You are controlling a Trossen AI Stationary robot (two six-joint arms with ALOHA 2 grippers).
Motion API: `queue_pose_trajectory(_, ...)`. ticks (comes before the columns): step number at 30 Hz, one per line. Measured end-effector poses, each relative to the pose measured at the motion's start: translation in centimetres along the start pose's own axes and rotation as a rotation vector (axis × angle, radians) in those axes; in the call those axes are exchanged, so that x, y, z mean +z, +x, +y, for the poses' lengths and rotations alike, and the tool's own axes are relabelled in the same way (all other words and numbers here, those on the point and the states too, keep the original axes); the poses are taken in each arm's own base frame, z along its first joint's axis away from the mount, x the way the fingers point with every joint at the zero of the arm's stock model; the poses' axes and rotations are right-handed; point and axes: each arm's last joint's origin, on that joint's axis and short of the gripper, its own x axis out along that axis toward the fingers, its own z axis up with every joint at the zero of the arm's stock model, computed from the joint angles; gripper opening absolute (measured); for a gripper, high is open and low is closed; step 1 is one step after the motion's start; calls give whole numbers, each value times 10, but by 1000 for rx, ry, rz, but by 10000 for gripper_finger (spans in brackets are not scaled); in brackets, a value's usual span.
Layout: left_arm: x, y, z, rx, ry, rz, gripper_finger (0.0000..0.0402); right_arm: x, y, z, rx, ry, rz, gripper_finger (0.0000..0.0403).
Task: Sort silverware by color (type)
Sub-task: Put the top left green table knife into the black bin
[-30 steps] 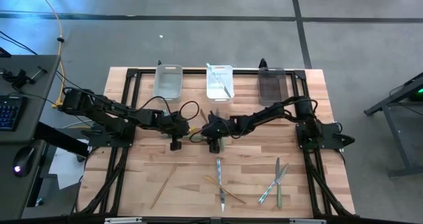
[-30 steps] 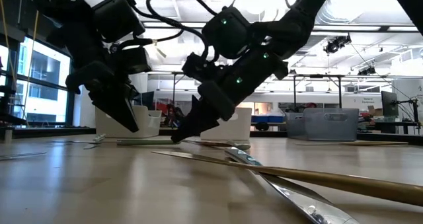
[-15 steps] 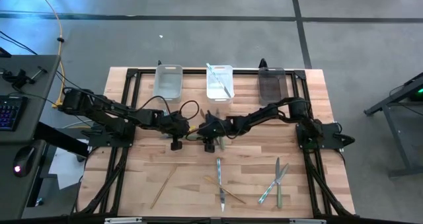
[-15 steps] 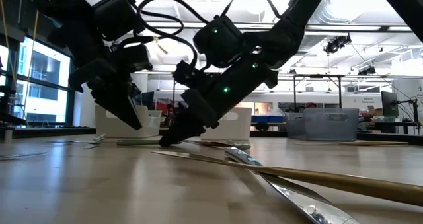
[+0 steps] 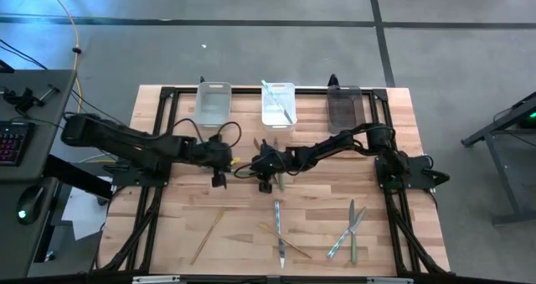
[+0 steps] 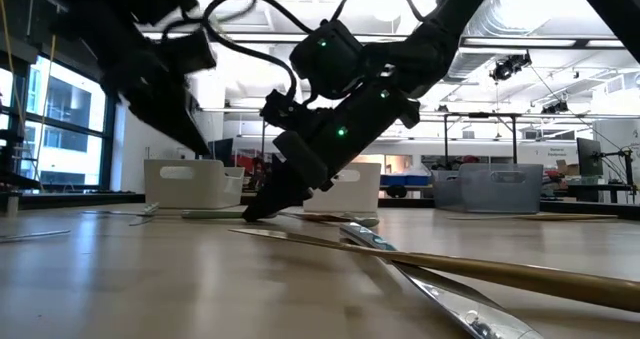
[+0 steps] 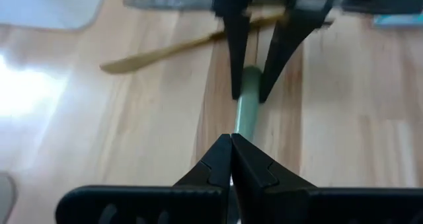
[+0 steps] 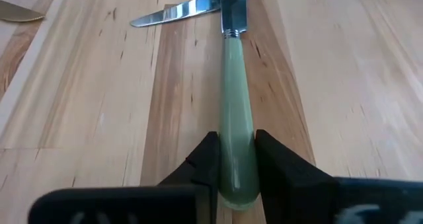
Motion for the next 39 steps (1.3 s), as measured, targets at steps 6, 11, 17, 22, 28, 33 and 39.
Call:
queue_pose_trajectory(6, 2, -27, -6, 49, -28, -91, 0, 1, -1, -1, 14, 23, -5, 56)
queue_pose_trajectory(11, 0, -46, -12, 93, -51, -142, 0, 6, -9, -3, 40, 60, -6, 47)
queue_pose_trajectory(17, -6, -63, -17, 147, -65, -188, 0, 14, -24, -4, 46, 82, 9, 46)
queue_pose_trajectory(22, -10, -70, -19, 168, -76, -212, 0, 25, -40, -5, 47, 87, -12, 45)
queue_pose_trajectory(28, -35, -61, -16, 152, -142, -256, 0, 40, -65, -6, 10, 89, -27, 44)
queue_pose_trajectory(33, -53, -56, -11, 132, -198, -301, 0, 51, -103, -12, -87, 104, 17, 44)
queue_pose_trajectory(39, -60, -63, -6, 145, -179, -369, 0, 57, -166, -25, -277, 158, 102, 39)
